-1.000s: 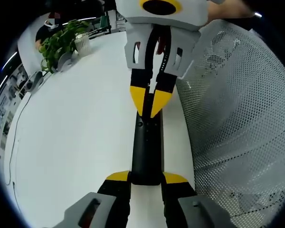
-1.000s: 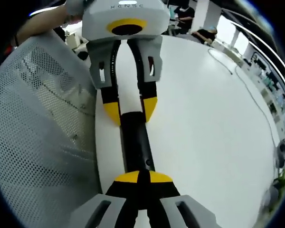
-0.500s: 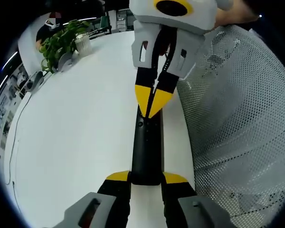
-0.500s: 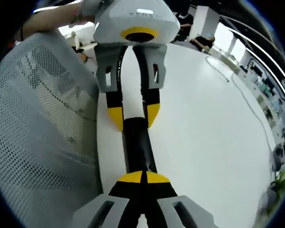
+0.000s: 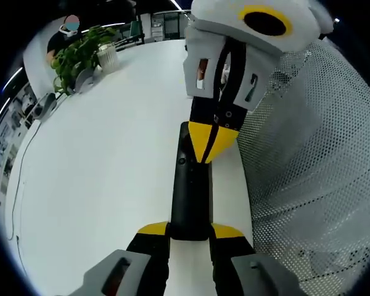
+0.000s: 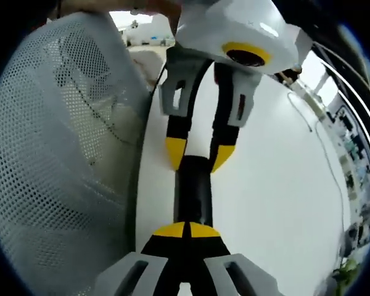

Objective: Press the specified remote control buttons in sequence, fully releasing each button before pressing the next.

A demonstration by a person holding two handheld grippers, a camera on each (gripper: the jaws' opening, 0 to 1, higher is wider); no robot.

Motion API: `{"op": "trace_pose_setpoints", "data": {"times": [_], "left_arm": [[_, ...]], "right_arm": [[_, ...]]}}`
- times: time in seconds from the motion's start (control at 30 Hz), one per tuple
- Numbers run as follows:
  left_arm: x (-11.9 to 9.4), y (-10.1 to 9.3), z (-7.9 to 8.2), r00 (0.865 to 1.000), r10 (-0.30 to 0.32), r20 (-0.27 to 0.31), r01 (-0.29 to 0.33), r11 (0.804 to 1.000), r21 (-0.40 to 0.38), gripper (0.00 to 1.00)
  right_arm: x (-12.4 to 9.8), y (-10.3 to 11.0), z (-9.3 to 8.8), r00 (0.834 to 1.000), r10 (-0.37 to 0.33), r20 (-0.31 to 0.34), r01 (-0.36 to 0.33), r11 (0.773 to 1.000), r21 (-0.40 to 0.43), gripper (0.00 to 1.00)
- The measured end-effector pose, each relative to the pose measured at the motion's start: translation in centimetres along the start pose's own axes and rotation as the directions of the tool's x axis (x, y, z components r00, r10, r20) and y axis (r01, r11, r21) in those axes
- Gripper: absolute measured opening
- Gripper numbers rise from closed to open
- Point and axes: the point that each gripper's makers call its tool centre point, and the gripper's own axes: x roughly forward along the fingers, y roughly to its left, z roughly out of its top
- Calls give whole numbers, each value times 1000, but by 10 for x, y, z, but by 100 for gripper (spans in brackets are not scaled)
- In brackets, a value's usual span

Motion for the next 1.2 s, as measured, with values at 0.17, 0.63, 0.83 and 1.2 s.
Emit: {"op": "trace_pose_setpoints", "data": {"times": [0.17,0.63,0.83,1.2], "left_arm": [[0,0,0,1000,1,-1,-1,1000,1,25],[0,0,0,1000,1,-3,-1,1000,3,25],[0,1,0,1000,1,3,-1,1000,-2,25],[0,1,0,1000,1,4,-1,1000,-3,25]], "right_arm": [[1,0,0,1000,-20,-10,19,996,-84,0],[1,-1,4,1000,-2,26,0,997,78,0],[-2,-8,3,998,8,55,-18,981,192,0],[-1,-15,-1,1000,-10,20,5,974,229,0]]}}
